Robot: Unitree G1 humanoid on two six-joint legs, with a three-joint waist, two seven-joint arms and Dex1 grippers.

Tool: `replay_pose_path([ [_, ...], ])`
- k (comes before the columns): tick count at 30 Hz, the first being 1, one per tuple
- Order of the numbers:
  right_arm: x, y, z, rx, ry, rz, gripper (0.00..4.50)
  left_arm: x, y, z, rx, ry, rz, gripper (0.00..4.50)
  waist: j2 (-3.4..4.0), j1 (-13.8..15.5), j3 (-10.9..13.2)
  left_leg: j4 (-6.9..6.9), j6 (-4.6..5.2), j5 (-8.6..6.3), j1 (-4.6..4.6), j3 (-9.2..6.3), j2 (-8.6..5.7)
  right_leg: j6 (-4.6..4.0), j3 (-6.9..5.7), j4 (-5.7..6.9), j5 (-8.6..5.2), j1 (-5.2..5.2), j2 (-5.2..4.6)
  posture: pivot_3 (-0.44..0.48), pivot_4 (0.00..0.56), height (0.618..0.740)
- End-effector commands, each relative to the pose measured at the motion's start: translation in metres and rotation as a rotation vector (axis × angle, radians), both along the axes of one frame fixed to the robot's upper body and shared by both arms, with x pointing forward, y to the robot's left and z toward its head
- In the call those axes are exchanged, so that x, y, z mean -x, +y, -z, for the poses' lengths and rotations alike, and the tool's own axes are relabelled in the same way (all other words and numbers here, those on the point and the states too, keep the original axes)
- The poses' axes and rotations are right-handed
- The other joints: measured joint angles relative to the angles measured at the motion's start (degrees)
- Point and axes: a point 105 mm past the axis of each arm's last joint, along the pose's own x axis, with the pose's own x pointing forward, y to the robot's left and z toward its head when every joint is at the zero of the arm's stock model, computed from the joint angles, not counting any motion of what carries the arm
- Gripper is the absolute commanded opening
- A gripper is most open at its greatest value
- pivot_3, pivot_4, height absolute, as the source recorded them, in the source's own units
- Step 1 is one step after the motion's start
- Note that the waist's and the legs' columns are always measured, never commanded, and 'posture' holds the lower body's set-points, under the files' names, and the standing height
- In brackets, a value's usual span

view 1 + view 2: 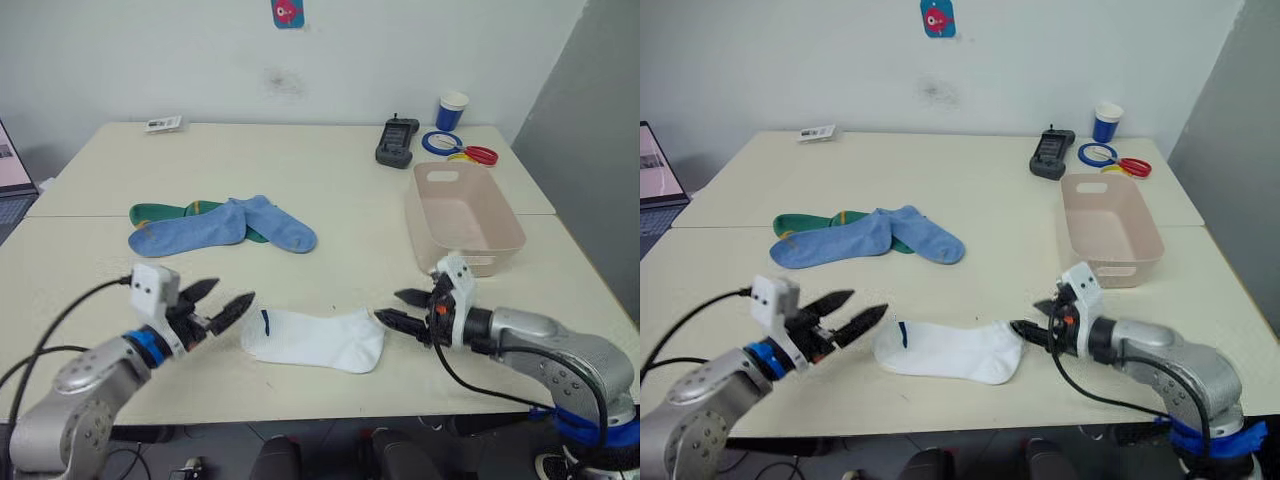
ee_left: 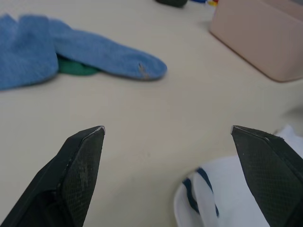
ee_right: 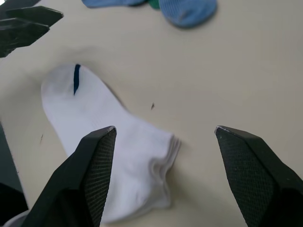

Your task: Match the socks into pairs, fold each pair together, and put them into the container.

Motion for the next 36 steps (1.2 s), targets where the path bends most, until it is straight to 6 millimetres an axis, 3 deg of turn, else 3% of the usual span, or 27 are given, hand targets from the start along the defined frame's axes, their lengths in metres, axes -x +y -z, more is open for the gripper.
replay_pose_path([
  [1, 0.005, 0.035, -0.007, 0.021, -0.185, -0.219, 3.41, 0.005, -0.035, -0.002, -0.141, -0.072, 0.236, 4.29, 0.0, 0.04, 0.0, -0.03, 0.0, 0.0, 0.0, -0.02, 0.0, -0.02, 0.0, -0.01, -0.01, 0.0, 0.02, 0.0, 0.15, 0.74],
  [4, 0.008, 0.058, 0.007, 0.093, -0.287, -0.388, 2.67, 0.013, -0.059, 0.019, -0.252, -0.06, 0.404, 3.58, 0.04, 0.04, 0.02, -0.06, 0.0, 0.0, 0.02, 0.07, -0.02, -0.05, 0.06, -0.03, -0.03, 0.0, 0.01, 0.0, 0.15, 0.74],
  [11, 0.004, 0.072, 0.034, 0.119, -0.275, -0.505, 0.14, 0.02, -0.066, 0.05, -0.371, -0.022, 0.494, 1.32, 0.01, 0.12, 0.03, -0.05, 0.0, 0.0, -0.03, 0.06, 0.03, -0.05, 0.04, -0.01, -0.03, -0.02, 0.0, 0.0, 0.15, 0.74],
  [15, 0.005, 0.068, 0.063, 0.214, -0.217, -0.563, 0.0, 0.019, -0.055, 0.068, -0.418, 0.041, 0.46, 0.04, 0.01, 0.09, 0.03, -0.04, 0.0, 0.0, 0.02, 0.08, 0.05, -0.04, 0.03, 0.04, -0.02, -0.01, 0.0, 0.0, 0.15, 0.74],
  [21, 0.001, 0.048, 0.081, 0.279, -0.191, -0.538, 0.0, 0.017, -0.028, 0.077, -0.384, 0.127, 0.328, 0.04, 0.02, 0.17, 0.03, -0.04, 0.0, 0.0, 0.03, 0.08, 0.07, -0.05, 0.02, 0.05, -0.03, 0.01, -0.01, 0.0, 0.15, 0.74],
  [30, 0.006, 0.027, 0.084, 0.291, -0.166, -0.507, 0.0, 0.017, 0.0, 0.081, -0.261, 0.216, 0.158, 0.04, 0.02, 0.16, -0.01, -0.04, 0.0, 0.0, 0.19, 0.07, 0.07, -0.04, 0.01, 0.07, -0.03, 0.14, -0.03, 0.0, 0.15, 0.74],
  [33, 0.008, 0.026, 0.082, 0.29, -0.17, -0.511, 0.0, 0.019, 0.0, 0.077, -0.204, 0.232, 0.147, 0.04, 0.01, 0.14, -0.01, -0.04, 0.0, 0.0, 0.19, 0.07, 0.07, -0.04, 0.02, 0.07, -0.03, 0.14, -0.04, 0.0, 0.15, 0.74],
  [36, 0.008, 0.031, 0.069, 0.231, -0.189, -0.502, 0.0, 0.021, -0.009, 0.068, -0.156, 0.217, 0.182, 0.04, 0.02, 0.16, -0.01, -0.04, 0.0, 0.0, 0.18, 0.06, 0.06, -0.04, 0.0, 0.07, -0.03, 0.14, -0.04, 0.0, 0.15, 0.74],
])
